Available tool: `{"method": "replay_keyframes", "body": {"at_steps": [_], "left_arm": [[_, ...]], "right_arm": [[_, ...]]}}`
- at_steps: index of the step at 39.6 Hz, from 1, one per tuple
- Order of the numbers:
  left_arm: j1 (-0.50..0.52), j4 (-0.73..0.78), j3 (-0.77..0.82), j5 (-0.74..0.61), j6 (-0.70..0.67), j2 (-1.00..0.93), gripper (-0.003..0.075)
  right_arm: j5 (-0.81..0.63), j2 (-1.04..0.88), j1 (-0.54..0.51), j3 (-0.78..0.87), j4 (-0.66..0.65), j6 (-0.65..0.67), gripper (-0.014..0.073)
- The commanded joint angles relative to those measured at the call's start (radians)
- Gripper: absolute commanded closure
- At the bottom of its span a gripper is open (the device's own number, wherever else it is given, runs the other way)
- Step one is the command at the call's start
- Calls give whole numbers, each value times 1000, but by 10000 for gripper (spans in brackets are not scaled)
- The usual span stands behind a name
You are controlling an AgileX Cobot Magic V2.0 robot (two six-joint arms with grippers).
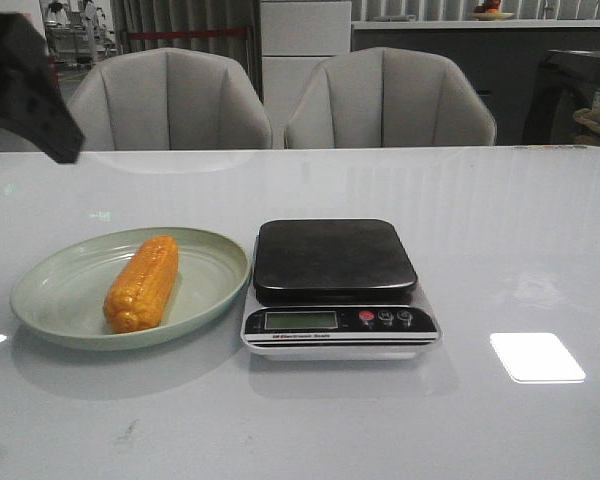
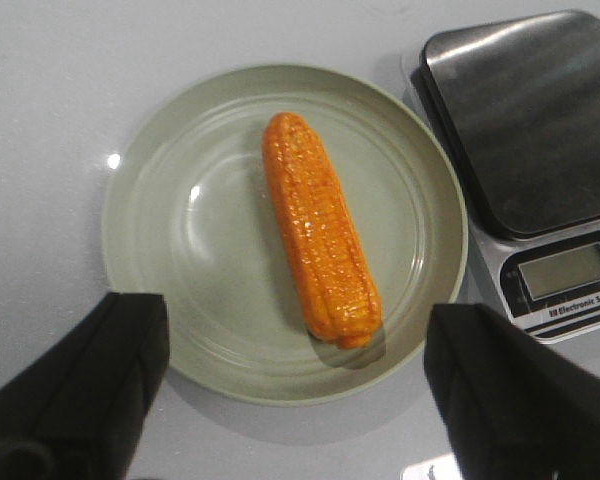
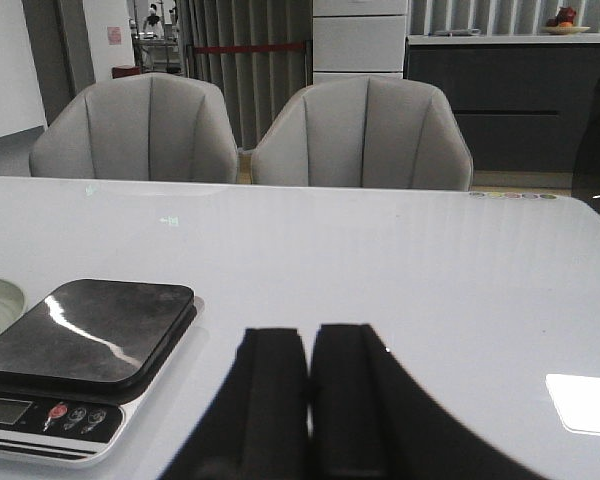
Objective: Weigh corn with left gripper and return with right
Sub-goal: 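Lower the left gripper onto the corn cob on the green plate and close, then lift the corn with the left gripper and carry it onto the scale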
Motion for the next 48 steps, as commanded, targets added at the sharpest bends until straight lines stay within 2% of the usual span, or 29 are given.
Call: {"method": "replay_keyframes", "body": {"at_steps": [1,12,27,31,36,39,40,48], "left_arm": [[-24,-25,-72,-48,-11,69,145],[-53,-55,-185,-36,-11,268,145],[-51,-63,-220,-7,-60,448,161],[-51,-78,-232,1,-60,467,274],[-64,-78,-284,34,-58,472,495],[-79,-78,-338,70,-50,466,588],[-87,-78,-356,84,-42,464,609],[-183,-78,-493,100,-28,466,606]], "right_arm": [[-86,-18,-6,9,2,-10,427],[-86,-18,-6,9,2,-10,427],[-86,-18,-6,9,2,-10,427],[-86,-18,-6,9,2,-10,427],[-86,-18,-6,9,2,-10,427],[-86,-18,-6,9,2,-10,427],[-86,-18,-6,9,2,-10,427],[-86,-18,-6,9,2,-10,427]]}}
